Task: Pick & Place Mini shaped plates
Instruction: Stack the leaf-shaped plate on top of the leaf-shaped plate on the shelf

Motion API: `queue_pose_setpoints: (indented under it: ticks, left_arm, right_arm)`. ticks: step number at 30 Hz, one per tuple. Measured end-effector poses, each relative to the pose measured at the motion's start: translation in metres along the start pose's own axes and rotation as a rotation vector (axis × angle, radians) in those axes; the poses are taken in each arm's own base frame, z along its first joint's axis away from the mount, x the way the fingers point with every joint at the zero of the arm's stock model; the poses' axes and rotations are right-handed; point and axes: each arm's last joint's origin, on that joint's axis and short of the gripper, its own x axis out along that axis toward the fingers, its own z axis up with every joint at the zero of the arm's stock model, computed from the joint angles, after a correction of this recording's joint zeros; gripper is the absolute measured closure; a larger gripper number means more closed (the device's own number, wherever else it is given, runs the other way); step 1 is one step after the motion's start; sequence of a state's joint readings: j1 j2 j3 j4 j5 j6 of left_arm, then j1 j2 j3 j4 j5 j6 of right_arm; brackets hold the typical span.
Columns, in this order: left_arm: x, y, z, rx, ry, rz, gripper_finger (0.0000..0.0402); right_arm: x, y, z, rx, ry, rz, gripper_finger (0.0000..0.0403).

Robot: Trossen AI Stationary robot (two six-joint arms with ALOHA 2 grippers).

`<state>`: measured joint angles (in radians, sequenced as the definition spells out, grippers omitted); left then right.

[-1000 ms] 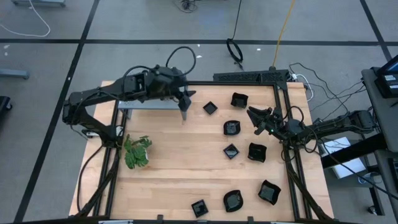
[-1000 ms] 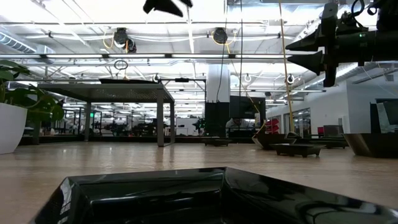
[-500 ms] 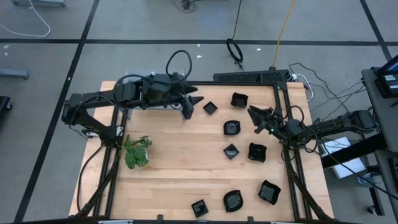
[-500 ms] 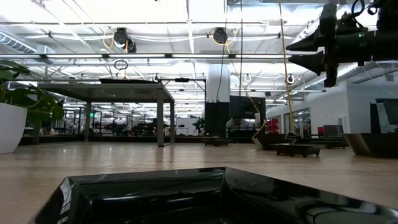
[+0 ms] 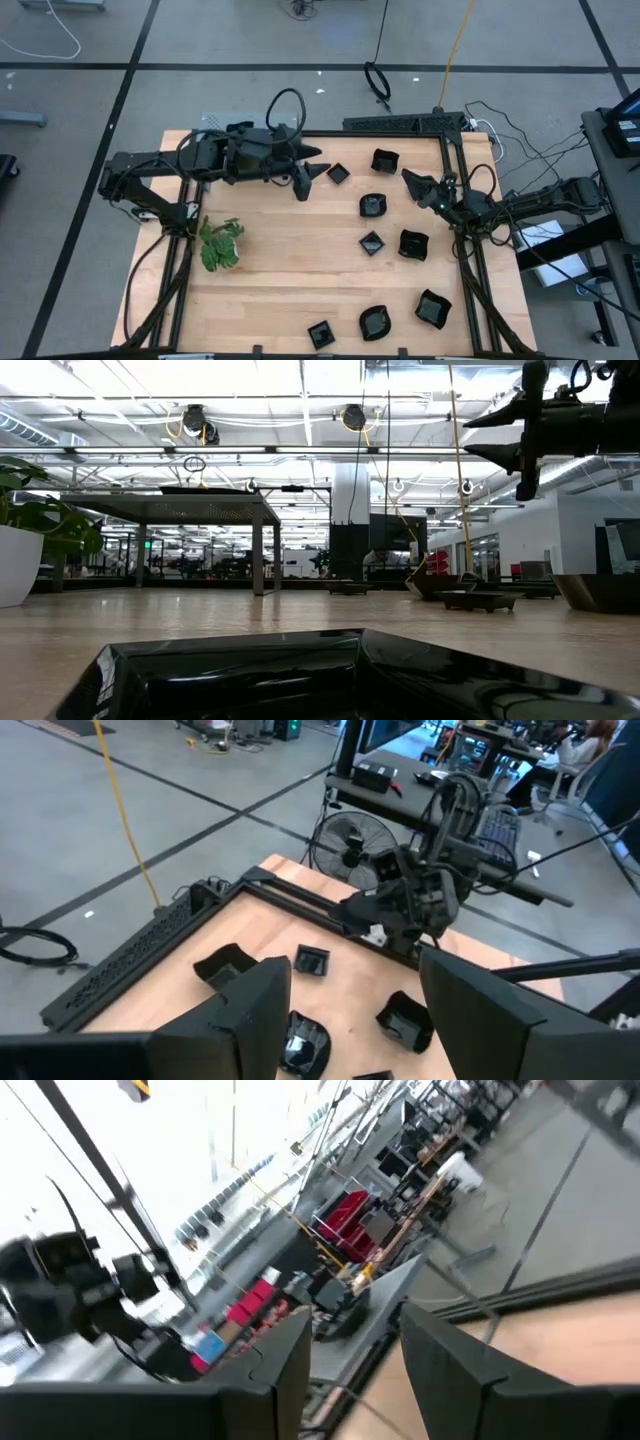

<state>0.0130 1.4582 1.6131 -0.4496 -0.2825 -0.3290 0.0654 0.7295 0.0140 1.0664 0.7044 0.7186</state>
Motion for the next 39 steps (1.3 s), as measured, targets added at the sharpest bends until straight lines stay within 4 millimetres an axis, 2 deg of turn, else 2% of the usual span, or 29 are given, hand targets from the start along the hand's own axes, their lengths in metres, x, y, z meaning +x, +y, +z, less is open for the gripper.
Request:
queue_pose_setpoints:
  ticks: [13, 39]
  left_arm:
    - [-0.0017, -0.0059, -0.0021, 0.013, 0.006, -0.019, 0.0174]
    - [-0.0016, -0.0051, -0.0021, 0.071, 0.005, -0.01, 0.0174]
  right_arm:
    - [0.0, 0.0006, 0.0007, 0.383, -0.005, 0.006, 0.0259]
    - [0.0, 0.0, 0.0, 0.367, -0.001, 0.0, 0.0259]
